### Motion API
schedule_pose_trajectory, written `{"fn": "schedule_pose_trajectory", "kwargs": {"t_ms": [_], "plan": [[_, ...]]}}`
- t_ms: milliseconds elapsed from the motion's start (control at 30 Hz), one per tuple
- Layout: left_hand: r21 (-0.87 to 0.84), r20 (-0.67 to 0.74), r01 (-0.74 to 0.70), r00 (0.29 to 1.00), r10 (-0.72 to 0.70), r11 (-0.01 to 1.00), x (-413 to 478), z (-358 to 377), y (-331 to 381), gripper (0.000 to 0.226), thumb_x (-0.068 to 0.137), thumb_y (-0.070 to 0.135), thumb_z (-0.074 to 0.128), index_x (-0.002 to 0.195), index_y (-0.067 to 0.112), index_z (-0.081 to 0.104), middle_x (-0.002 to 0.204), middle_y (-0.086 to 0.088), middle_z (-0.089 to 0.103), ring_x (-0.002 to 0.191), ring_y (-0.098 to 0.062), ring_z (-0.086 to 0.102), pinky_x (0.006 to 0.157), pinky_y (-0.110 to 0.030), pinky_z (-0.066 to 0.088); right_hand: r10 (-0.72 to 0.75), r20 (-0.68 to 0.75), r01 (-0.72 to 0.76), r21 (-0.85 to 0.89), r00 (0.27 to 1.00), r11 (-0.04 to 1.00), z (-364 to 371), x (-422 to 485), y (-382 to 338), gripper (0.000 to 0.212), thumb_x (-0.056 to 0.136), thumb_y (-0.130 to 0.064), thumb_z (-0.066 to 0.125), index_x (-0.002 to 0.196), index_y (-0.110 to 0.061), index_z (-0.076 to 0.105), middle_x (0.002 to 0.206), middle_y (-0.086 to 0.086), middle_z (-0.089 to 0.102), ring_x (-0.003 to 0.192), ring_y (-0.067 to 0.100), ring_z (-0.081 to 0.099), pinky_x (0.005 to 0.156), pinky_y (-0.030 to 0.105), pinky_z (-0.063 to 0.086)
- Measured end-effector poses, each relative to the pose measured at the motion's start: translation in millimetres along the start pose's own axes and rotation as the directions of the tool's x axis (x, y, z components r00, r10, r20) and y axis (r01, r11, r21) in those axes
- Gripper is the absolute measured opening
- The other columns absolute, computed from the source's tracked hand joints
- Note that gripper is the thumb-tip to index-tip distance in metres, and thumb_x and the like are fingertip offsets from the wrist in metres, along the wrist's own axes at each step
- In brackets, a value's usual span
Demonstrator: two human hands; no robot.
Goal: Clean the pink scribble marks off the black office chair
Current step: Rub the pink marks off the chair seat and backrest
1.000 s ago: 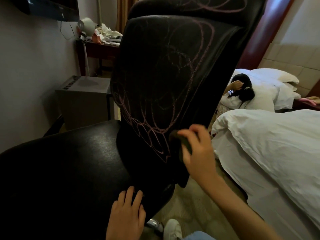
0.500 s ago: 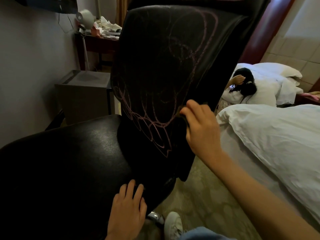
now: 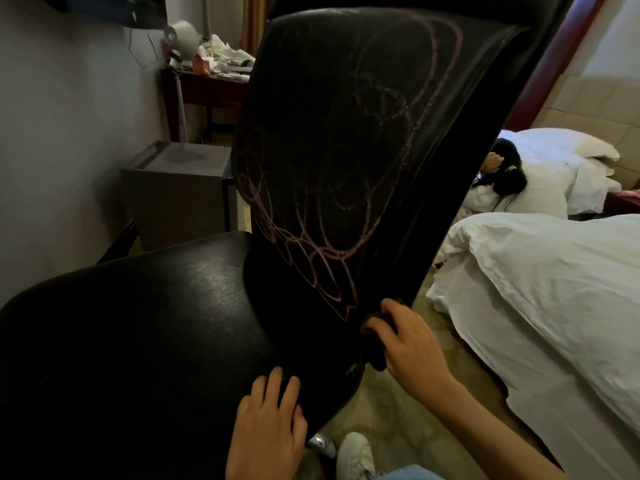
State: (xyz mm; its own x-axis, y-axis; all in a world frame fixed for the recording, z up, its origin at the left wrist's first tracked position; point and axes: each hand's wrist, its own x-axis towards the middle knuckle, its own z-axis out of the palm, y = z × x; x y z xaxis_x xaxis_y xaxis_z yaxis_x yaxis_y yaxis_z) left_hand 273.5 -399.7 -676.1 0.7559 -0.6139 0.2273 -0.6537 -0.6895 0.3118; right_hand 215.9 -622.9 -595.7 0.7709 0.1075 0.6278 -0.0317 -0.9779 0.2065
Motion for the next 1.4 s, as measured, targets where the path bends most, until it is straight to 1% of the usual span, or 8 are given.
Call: {"fn": "schedule_pose_trajectory", "kwargs": {"t_ms": [167, 367, 533, 800, 1000, 1133, 1200, 1400], "plan": [[-0.015, 0.013, -0.014, 1.000, 0.014, 1.000, 1, -1, -2, 0.047, 0.070, 0.039, 0.039, 0.094, 0.020, 0.074, 0.103, -0.008, 0.070, 0.087, -0.025, 0.062, 0.053, -0.033, 0.054, 0.250, -0.297, -0.170, 0.271, 0.922, 0.947, -74, 66, 6, 0.023, 0.082, -0.011, 0.055, 0.099, -0.003, 0.068, 0.109, 0.011, 0.044, 0.095, 0.021, 0.048, 0.087, 0.013, 0.036], [-0.032, 0.050, -0.017, 0.999, 0.019, 0.999, 0, 1, -4, 0.044, 0.065, 0.040, 0.041, 0.093, 0.021, 0.070, 0.100, -0.009, 0.068, 0.089, -0.024, 0.044, 0.047, -0.031, 0.048, 0.290, -0.595, -0.278, 0.113, 0.750, 0.954, -174, 192, 56, 0.022, 0.087, -0.009, 0.054, 0.104, -0.005, 0.065, 0.114, 0.015, 0.055, 0.103, 0.026, 0.047, 0.084, 0.009, 0.030], [0.015, 0.129, -0.016, 0.991, 0.014, 1.000, 8, 6, -11, 0.045, 0.061, 0.046, 0.040, 0.084, 0.028, 0.073, 0.097, -0.001, 0.066, 0.087, -0.019, 0.043, 0.045, -0.024, 0.045, 0.132, -0.463, -0.250, -0.204, 0.877, 0.947, -171, 212, 80, 0.018, 0.083, -0.001, 0.053, 0.096, 0.001, 0.064, 0.108, 0.017, 0.060, 0.095, 0.036, 0.051, 0.075, 0.041, 0.044], [0.027, 0.337, -0.031, 0.941, 0.020, 0.999, 18, -19, 1, 0.041, 0.063, 0.047, 0.037, 0.080, 0.042, 0.074, 0.099, 0.009, 0.069, 0.073, -0.015, 0.069, 0.050, -0.020, 0.044, 0.075, -0.400, -0.128, -0.108, 0.914, 0.986, -125, 164, 51, 0.021, 0.074, 0.005, 0.065, 0.094, 0.002, 0.066, 0.111, 0.016, 0.062, 0.087, 0.032, 0.055, 0.072, 0.041, 0.048], [0.098, 0.238, 0.001, 0.971, -0.024, 0.995, 19, -22, 12, 0.064, 0.087, 0.058, 0.013, 0.148, 0.039, 0.014, 0.158, 0.008, 0.004, 0.141, -0.015, 0.016, 0.104, -0.023, 0.026, 0.065, -0.264, -0.079, -0.043, 0.962, 0.996, -92, 124, 24, 0.030, 0.069, 0.006, 0.070, 0.098, 0.002, 0.067, 0.114, 0.016, 0.062, 0.089, 0.031, 0.057, 0.070, 0.040, 0.047], [0.000, 0.278, -0.001, 0.960, 0.001, 1.000, 14, -25, 9, 0.046, 0.090, 0.042, 0.034, 0.134, 0.040, 0.047, 0.148, 0.004, 0.027, 0.126, -0.020, 0.042, 0.083, -0.031, 0.043, 0.003, -0.166, -0.008, -0.031, 0.986, 0.999, -77, 103, 4, 0.025, 0.072, 0.002, 0.072, 0.097, -0.001, 0.068, 0.110, 0.012, 0.064, 0.089, 0.027, 0.058, 0.068, 0.037, 0.048], [-0.048, 0.225, -0.011, 0.974, 0.021, 0.999, 18, -30, 9, 0.045, 0.084, 0.042, 0.038, 0.122, 0.037, 0.060, 0.138, 0.004, 0.036, 0.115, -0.021, 0.048, 0.073, -0.031, 0.044, 0.036, -0.169, -0.023, 0.073, 0.985, 0.997, -86, 104, 1, 0.022, 0.074, 0.000, 0.062, 0.095, -0.003, 0.068, 0.107, 0.009, 0.063, 0.091, 0.025, 0.057, 0.072, 0.037, 0.048], [0.023, 0.229, -0.092, 0.970, 0.084, 0.996, 18, -13, 1, 0.056, 0.095, 0.052, 0.022, 0.149, 0.037, 0.013, 0.158, 0.007, 0.004, 0.141, -0.016, 0.017, 0.108, -0.025, 0.025, 0.291, -0.483, -0.251, 0.147, 0.826, 0.957, -168, 180, 49, 0.026, 0.079, -0.003, 0.047, 0.097, -0.003, 0.066, 0.108, 0.014, 0.059, 0.099, 0.025, 0.047, 0.082, 0.018, 0.029]]}}
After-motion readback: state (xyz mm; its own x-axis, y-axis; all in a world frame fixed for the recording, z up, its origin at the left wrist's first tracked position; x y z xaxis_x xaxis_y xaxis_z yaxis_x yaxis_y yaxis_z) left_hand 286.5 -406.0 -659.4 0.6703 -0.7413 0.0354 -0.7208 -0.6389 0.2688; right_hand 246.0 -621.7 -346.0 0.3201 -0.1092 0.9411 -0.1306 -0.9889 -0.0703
